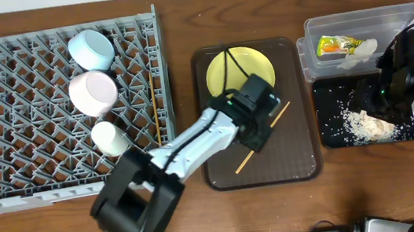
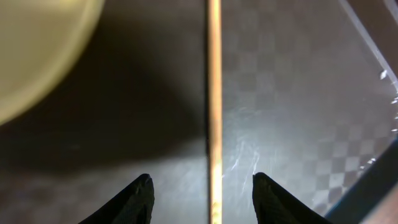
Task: Sort waste into correct bins and load items into the dishwasher rack
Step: 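Return the left gripper to the tray and grasp the second chopstick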
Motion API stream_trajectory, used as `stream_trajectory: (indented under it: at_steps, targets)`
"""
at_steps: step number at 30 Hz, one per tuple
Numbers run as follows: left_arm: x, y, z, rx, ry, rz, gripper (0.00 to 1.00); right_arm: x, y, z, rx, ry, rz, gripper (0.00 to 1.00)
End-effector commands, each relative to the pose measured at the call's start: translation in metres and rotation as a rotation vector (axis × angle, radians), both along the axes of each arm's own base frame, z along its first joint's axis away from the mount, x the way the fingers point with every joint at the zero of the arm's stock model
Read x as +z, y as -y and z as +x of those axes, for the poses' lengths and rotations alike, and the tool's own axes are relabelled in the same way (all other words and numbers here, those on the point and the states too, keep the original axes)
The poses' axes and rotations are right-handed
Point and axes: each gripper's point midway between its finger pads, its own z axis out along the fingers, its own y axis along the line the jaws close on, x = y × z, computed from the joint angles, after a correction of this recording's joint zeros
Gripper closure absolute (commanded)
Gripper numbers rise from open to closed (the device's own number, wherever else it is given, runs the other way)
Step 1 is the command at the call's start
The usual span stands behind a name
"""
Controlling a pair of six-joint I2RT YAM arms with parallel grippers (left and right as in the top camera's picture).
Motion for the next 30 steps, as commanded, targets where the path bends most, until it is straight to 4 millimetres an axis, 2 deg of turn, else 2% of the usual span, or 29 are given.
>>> stream_trajectory:
  at_steps: [1,8,9,11,13,20,23,26,30]
  targets:
    - [-0.008,0.009,-0.004,-0.034,-0.007,0.007,0.46,0.006,0.001,0.000,0.002,0.021,-0.002,0.41]
    - [-0.039,0.010,-0.020,-0.063,-0.060,0.063,0.49,0.006,0.001,0.000,0.003,0.021,-0.002,0.41]
    - [-0.040,0.010,-0.021,-0.066,-0.062,0.066,0.51,0.006,0.001,0.000,0.002,0.021,-0.002,0.41]
    - [-0.041,0.010,-0.021,-0.066,-0.064,0.068,0.65,0.006,0.001,0.000,0.003,0.021,-0.002,0.41]
    - [-0.041,0.010,-0.021,-0.065,-0.062,0.069,0.74,0.006,0.001,0.000,0.002,0.021,-0.002,0.41]
    - [-0.041,0.005,-0.021,-0.061,-0.062,0.090,0.90,0.006,0.001,0.000,0.003,0.021,-0.002,0.41]
    - [-0.035,0.002,-0.019,-0.055,-0.045,0.108,0.94,0.006,0.001,0.000,0.003,0.021,-0.002,0.41]
    - [-0.021,-0.002,-0.013,-0.045,-0.004,0.118,0.94,0.006,0.001,0.000,0.002,0.021,-0.002,0.41]
    - [0.016,-0.003,-0.005,-0.030,0.069,0.076,0.94,0.006,0.001,0.000,0.003,0.020,-0.002,0.41]
